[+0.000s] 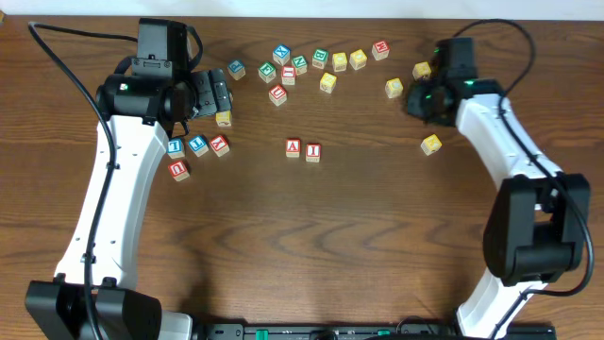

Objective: Spell out AI2

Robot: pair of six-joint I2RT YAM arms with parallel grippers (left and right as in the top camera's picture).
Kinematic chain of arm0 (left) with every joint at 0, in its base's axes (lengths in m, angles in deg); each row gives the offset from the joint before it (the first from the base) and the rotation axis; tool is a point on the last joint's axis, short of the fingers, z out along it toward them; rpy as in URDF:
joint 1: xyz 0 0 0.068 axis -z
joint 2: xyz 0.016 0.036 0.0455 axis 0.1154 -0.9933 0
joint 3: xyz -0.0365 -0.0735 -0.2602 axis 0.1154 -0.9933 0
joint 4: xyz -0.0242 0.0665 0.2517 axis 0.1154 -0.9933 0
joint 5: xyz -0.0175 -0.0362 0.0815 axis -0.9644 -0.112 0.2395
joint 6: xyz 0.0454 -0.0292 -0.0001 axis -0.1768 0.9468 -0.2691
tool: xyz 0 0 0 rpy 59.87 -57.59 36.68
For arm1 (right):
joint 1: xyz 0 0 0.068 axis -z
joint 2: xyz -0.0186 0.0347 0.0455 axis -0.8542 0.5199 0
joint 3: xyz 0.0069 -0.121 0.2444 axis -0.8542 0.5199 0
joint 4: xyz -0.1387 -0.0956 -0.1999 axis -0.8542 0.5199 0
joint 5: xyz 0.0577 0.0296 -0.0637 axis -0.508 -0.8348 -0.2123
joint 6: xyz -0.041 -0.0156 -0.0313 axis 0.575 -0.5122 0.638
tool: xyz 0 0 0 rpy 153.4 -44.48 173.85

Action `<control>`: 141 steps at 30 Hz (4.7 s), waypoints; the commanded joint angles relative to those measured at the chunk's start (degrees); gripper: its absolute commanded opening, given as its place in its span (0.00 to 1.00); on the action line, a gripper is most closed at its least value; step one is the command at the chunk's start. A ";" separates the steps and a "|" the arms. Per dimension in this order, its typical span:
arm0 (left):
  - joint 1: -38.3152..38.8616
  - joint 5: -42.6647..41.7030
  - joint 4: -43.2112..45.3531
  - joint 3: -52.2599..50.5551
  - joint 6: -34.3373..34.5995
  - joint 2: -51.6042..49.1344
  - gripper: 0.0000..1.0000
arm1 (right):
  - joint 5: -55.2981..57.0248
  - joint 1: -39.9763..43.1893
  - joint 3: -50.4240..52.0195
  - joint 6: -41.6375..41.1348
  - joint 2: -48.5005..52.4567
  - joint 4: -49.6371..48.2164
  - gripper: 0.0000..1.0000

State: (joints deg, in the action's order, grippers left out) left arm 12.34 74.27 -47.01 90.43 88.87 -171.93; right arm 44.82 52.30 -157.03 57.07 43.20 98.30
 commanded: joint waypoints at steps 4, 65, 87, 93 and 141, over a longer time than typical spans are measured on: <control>-0.13 0.70 -0.15 0.52 -0.52 0.76 0.98 | -2.08 -7.21 0.28 1.38 -0.33 2.45 0.29; -0.13 0.70 -0.15 0.52 -0.52 0.76 0.98 | 5.57 -27.21 4.57 -14.29 2.56 5.92 0.01; -0.13 0.70 -0.15 0.52 -0.52 0.76 0.98 | 5.35 -25.97 4.55 -15.43 3.45 9.11 0.01; -0.13 0.70 -0.15 0.52 -0.52 0.76 0.98 | 5.35 -25.44 4.55 -15.41 3.45 10.93 0.01; -0.13 0.70 -0.15 0.52 -0.52 0.76 0.98 | 0.94 -23.96 0.15 1.14 0.87 5.33 0.01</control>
State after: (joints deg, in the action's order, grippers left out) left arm 12.34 74.27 -47.01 90.43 88.87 -171.93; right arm 47.83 29.86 -156.00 52.00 45.69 104.90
